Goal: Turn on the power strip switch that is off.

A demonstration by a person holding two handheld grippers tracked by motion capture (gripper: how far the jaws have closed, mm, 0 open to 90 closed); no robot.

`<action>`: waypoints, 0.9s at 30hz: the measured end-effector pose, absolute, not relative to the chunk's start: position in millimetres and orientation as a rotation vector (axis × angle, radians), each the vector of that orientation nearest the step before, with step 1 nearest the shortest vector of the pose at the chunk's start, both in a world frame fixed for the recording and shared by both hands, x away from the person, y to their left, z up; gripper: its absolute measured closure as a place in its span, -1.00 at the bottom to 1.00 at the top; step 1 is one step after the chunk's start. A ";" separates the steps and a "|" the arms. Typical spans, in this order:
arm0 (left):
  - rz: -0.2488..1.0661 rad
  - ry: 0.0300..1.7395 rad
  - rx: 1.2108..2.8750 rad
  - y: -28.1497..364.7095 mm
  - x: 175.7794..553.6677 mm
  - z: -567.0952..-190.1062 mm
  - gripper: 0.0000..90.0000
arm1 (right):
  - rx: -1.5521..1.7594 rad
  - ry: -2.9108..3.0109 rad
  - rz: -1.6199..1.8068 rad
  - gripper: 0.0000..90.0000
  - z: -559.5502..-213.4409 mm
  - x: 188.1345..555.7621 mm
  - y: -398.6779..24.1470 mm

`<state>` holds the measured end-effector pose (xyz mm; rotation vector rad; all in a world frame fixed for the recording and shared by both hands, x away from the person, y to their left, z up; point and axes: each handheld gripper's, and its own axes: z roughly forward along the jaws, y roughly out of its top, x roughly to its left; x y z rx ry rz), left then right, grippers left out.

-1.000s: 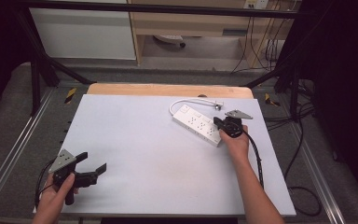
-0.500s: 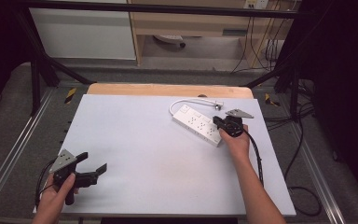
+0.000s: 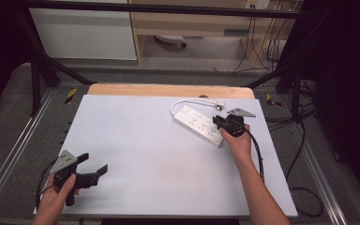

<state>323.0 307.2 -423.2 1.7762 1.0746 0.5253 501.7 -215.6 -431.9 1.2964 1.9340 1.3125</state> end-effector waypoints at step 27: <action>0.522 1.076 1.781 306.9 322.9 -423.7 -0.83 | 1.332 1.943 1.335 0.08 -417.3 494.7 -218.9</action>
